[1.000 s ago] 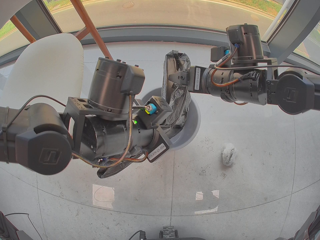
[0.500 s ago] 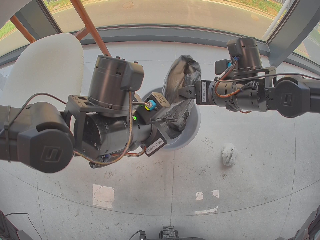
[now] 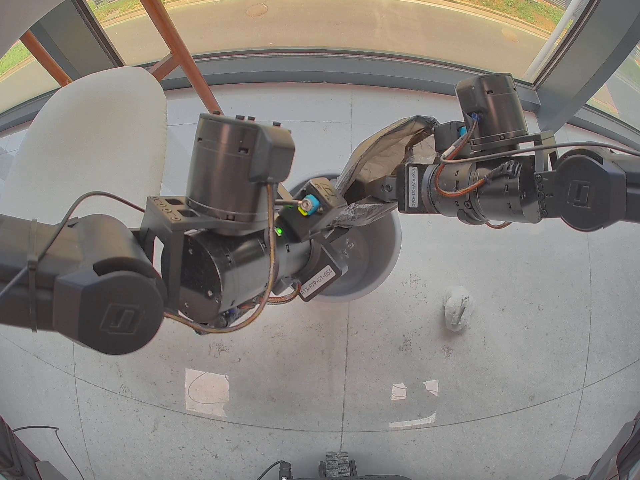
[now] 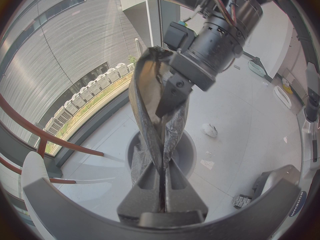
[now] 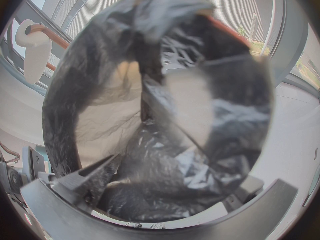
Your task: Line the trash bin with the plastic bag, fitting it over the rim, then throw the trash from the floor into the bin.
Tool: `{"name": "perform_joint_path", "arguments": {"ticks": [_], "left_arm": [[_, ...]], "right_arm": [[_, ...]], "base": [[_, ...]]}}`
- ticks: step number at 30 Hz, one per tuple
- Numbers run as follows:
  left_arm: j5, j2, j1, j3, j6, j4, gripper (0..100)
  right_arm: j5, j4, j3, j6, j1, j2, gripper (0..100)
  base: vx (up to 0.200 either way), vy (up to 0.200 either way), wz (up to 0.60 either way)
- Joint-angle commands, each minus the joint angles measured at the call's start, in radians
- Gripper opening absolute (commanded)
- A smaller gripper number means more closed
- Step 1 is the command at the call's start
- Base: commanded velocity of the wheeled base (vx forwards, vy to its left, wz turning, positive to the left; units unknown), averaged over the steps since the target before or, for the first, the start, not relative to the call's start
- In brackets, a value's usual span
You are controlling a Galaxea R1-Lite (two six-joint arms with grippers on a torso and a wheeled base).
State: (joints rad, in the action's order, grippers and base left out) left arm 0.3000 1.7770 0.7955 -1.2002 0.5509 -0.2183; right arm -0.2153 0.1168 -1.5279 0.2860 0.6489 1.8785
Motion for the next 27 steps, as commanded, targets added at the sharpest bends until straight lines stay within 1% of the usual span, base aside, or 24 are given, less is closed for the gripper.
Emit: {"name": "perform_joint_path", "arguments": {"ticks": [1, 8, 10, 13, 15, 19, 23, 24, 27], "left_arm": [[0.001, 0.009, -0.001, 0.010, -0.006, -0.003, 0], [-0.001, 0.050, -0.001, -0.001, -0.039, -0.003, 0], [-0.004, 0.079, 0.001, 0.001, -0.088, -0.004, 0], [-0.013, 0.119, 0.002, -0.005, -0.132, -0.024, 0], [-0.015, 0.137, 0.002, -0.007, -0.135, -0.038, 0], [-0.015, 0.159, 0.002, -0.010, -0.137, -0.044, 0], [-0.015, 0.160, 0.002, -0.004, -0.137, -0.046, 0], [-0.015, 0.162, 0.002, -0.009, -0.140, -0.047, 100], [-0.016, 0.163, 0.001, 0.001, -0.163, -0.056, 100]], "right_arm": [[0.001, -0.002, -0.006, -0.001, 0.008, 0.007, 0], [0.007, -0.032, 0.011, -0.004, 0.017, 0.024, 0], [0.011, -0.075, 0.015, -0.010, 0.005, 0.050, 0], [0.014, -0.124, 0.032, -0.008, 0.001, 0.064, 0], [0.017, -0.143, 0.058, -0.010, 0.001, 0.064, 0], [0.048, -0.144, 0.083, -0.019, -0.020, 0.064, 0], [0.050, -0.146, 0.095, -0.021, -0.032, 0.060, 0], [0.050, -0.146, 0.104, -0.021, -0.034, 0.057, 0], [0.050, -0.146, 0.127, -0.021, -0.034, 0.053, 0]], "base": [[0.000, 0.000, 0.00], [0.000, 0.000, 0.00], [0.000, 0.000, 0.00], [0.000, 0.000, 0.00], [0.000, 0.000, 0.00], [0.000, 0.000, 0.00], [0.000, 0.000, 0.00], [0.000, 0.000, 0.00], [0.000, 0.000, 0.00]]}}
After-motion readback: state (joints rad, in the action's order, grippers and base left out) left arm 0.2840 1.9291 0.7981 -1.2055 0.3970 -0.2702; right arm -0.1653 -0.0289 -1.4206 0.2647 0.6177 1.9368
